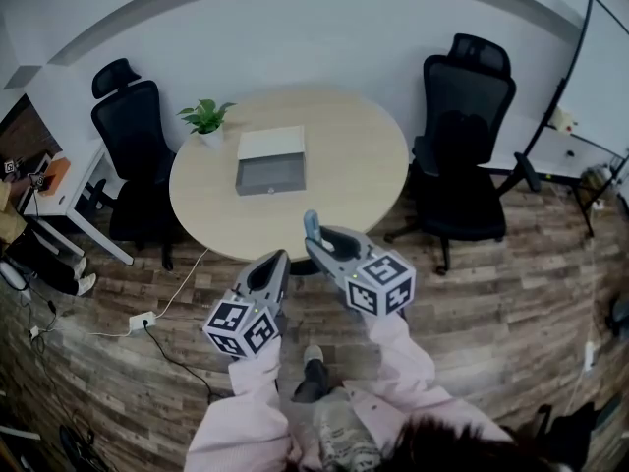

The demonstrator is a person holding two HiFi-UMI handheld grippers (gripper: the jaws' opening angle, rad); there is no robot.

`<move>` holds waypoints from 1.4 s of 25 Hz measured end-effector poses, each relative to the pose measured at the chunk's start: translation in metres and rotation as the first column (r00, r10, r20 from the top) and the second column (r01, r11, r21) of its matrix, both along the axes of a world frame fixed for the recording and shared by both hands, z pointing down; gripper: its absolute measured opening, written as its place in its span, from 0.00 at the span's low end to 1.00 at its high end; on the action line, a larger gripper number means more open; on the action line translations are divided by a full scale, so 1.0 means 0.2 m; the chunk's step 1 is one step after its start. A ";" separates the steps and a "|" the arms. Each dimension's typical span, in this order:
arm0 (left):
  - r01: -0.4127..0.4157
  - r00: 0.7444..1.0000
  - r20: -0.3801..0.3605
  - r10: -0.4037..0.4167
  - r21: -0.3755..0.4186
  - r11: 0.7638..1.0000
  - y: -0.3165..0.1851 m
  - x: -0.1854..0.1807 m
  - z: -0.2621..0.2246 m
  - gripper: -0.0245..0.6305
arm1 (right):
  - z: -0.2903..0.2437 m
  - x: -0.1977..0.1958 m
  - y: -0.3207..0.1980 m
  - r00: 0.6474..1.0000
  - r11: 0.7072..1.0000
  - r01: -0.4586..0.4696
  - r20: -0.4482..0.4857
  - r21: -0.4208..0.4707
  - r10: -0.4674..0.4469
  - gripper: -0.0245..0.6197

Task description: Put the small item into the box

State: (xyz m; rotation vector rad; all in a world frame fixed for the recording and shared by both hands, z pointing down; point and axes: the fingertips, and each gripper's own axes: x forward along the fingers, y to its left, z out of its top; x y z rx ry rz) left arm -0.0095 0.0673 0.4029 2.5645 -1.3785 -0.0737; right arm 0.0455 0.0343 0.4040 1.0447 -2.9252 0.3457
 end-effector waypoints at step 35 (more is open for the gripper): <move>-0.050 0.998 -0.027 0.048 -0.043 0.998 -0.58 -0.25 0.08 0.05 | 0.09 -0.25 -0.54 0.999 0.998 -0.021 -0.036 -0.055 0.019 0.23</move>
